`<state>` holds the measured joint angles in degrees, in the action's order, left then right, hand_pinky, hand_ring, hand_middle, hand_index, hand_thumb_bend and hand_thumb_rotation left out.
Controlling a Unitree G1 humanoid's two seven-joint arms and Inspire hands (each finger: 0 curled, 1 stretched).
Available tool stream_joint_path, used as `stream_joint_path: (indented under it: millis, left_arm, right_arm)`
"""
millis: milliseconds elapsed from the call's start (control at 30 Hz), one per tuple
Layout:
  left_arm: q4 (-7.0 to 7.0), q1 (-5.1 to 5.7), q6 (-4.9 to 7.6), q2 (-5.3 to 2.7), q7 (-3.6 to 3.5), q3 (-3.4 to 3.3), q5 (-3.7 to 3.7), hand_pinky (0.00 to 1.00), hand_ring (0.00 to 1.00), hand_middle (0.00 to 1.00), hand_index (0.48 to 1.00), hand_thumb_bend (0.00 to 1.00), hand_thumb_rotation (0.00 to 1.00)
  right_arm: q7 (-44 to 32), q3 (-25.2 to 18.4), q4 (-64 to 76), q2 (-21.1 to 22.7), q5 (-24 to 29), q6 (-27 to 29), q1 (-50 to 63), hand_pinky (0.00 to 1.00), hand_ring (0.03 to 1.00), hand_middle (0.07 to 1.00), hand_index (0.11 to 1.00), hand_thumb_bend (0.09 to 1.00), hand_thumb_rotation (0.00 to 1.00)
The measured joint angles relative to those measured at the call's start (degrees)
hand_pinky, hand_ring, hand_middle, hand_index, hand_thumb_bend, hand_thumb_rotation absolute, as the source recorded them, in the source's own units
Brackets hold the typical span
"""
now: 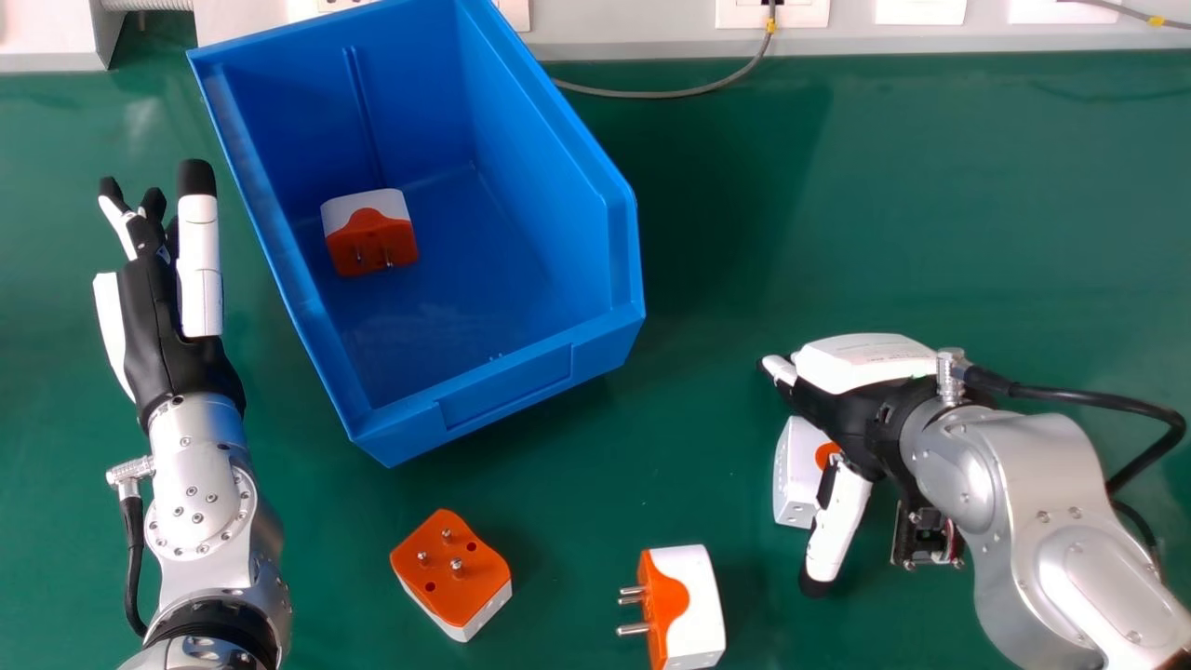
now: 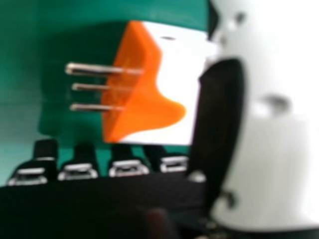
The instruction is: Pick all objects and put in blue box
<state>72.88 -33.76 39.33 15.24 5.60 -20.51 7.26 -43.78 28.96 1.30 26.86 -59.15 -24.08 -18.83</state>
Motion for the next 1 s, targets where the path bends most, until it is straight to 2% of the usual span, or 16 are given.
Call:
stream_joint_path:
  millis: [400,500,600,733,1000]
  left_arm:
    - [0.02,0.01,-0.1,0.48,-0.1,-0.03,-0.03,0.93,0.97,0.99,0.989,1.0,0.9]
    - [0.03,0.01,-0.1,0.56,-0.15,-0.09,-0.01,0.93,0.97,0.99,0.988,1.0,0.9]
    - [0.03,0.0,-0.1,0.56,-0.47,-0.18,0.04,0.93,0.97,0.99,0.987,1.0,0.9]
    - [0.02,0.01,-0.09,0.56,-0.25,-0.19,0.04,0.93,0.97,0.99,0.987,1.0,0.9]
    - [0.02,0.01,-0.08,0.55,-0.55,-0.56,0.15,0.93,0.97,0.99,0.986,1.0,0.9]
  right_arm:
    - [7.65,0.46,-2.73,-1.99,-0.05,0.56,0.91,0.86,1.0,1.0,1.0,1.0,0.11]
    - [8.09,0.97,-4.14,-2.1,-0.1,0.89,-0.07,0.81,1.0,1.0,1.0,1.0,0.08]
    - [9.16,1.33,-6.2,-2.39,-0.1,1.17,-1.59,0.77,0.997,1.0,0.996,1.0,0.06]
    - [10.06,1.92,-7.8,-2.61,-0.15,1.18,-2.68,0.74,0.981,1.0,0.977,1.0,0.04]
    - [10.88,4.29,-10.13,-2.94,-2.67,1.26,-4.12,0.62,0.829,0.92,0.905,0.931,0.03]
